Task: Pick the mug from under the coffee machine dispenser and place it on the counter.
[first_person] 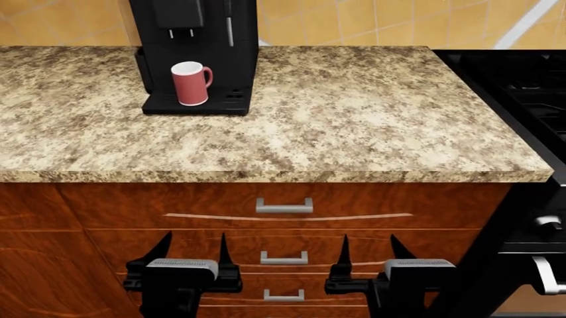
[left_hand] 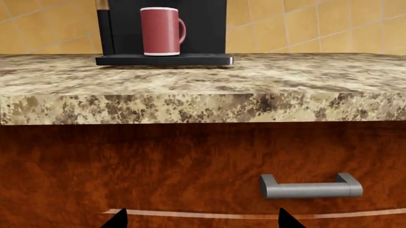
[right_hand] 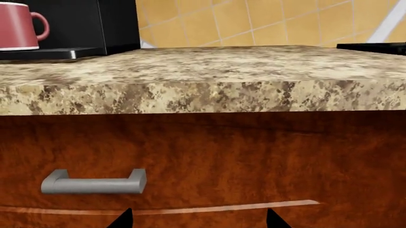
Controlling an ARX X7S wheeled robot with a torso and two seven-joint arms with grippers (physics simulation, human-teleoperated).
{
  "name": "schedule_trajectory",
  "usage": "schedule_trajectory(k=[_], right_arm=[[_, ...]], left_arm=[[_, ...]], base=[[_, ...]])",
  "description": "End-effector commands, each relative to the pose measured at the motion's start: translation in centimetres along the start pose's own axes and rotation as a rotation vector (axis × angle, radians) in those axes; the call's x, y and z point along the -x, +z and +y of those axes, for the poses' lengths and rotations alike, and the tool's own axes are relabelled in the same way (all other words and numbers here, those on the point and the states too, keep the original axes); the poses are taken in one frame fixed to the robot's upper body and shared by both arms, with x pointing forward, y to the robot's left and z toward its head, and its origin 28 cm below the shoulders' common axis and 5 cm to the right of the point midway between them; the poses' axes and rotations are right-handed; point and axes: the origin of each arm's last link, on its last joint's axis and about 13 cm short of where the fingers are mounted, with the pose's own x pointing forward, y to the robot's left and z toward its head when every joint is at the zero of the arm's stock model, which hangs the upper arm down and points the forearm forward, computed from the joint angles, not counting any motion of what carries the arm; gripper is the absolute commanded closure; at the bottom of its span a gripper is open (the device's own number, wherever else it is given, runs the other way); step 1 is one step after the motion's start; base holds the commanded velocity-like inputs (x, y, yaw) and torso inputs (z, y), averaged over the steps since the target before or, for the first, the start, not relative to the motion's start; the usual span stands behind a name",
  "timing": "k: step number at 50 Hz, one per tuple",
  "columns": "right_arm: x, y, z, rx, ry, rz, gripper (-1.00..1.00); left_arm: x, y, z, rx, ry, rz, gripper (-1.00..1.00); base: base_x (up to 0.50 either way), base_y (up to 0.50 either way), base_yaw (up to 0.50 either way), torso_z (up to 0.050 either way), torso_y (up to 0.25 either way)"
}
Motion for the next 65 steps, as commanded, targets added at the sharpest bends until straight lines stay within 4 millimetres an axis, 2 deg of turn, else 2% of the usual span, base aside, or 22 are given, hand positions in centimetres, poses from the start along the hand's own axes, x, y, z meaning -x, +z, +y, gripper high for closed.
schedule_trajectory(k=[1,3,7,11,15,20,21,22,27,30,39,43,50,60,65], right_arm=[[0.2,0.7,0.1,0.087,0.013,-0.011,-1.0],[0.2,1.4,0.1,0.025,0.008,-0.012,-1.0],[0.4,3.4,0.1,0.035,0.02,-0.069,-1.0],[0.9,5.5,0.1,0.04,0.053,-0.109,-1.0],[1.5,7.2,0.0,0.031,0.075,-0.133,-1.0],[1.8,9.5,-0.1,0.039,0.103,-0.147,-1.0],[1.8,10.4,-0.2,0.041,0.111,-0.149,-1.0],[1.9,11.1,-0.2,-0.037,0.168,-0.14,-1.0],[2.0,14.4,-0.6,-0.016,0.206,-0.129,-1.0],[2.0,15.5,-0.9,0.011,0.231,-0.132,-1.0],[1.7,19.7,-1.7,-0.048,0.276,-0.103,-1.0],[1.5,20.7,-1.7,-0.017,0.277,-0.081,-1.0],[0.9,22.0,-1.9,-0.038,0.289,-0.057,-1.0],[0.6,23.4,-1.8,-0.041,0.277,-0.054,-1.0],[0.3,23.8,-1.5,-0.024,0.285,-0.041,-1.0]], left_arm=[[0.1,1.5,0.0,-0.019,-0.029,0.013,-1.0],[0.2,2.4,-0.1,-0.02,-0.037,0.003,-1.0],[0.2,4.4,-0.1,-0.007,-0.046,-0.023,-1.0],[0.0,5.9,0.1,0.093,-0.073,-0.001,-1.0],[-0.1,8.5,0.7,0.037,-0.07,-0.065,-1.0],[0.7,10.1,1.4,0.007,-0.103,-0.07,-1.0],[0.9,10.6,1.5,0.017,-0.114,-0.062,-1.0],[0.9,10.9,1.6,-0.037,-0.158,-0.104,-1.0],[0.9,13.8,2.8,-0.01,-0.145,-0.112,-1.0],[1.0,14.7,3.2,-0.011,-0.162,-0.109,-1.0],[0.6,17.9,4.5,0.04,-0.238,-0.048,-1.0],[0.0,19.2,5.0,0.038,-0.246,-0.014,-1.0],[-1.0,20.1,5.6,0.064,-0.221,0.103,-1.0],[-1.3,21.3,6.0,0.084,-0.235,0.101,-1.0],[-1.6,21.8,6.2,0.093,-0.24,0.094,-1.0]], base=[[0.0,0.0,0.0,0.05,0.002],[0.0,0.0,0.0,0.05,0.001],[0.0,0.0,0.0,0.05,0.001],[0.0,0.0,0.0,0.05,0.001],[0.0,0.0,0.0,0.05,0.001],[0.0,0.0,0.0,0.05,0.002],[0.0,0.0,0.0,0.05,0.0],[0.0,0.0,0.0,0.05,0.002],[0.0,0.0,0.0,0.05,0.002],[0.0,0.0,0.0,0.05,0.001],[0.0,0.0,0.0,0.05,0.002],[0.0,0.0,0.0,0.05,0.001],[0.0,0.0,0.0,0.02,0.001],[0.0,0.0,0.0,0.0,0.0],[0.44,0.0,0.0,0.0,0.0]])
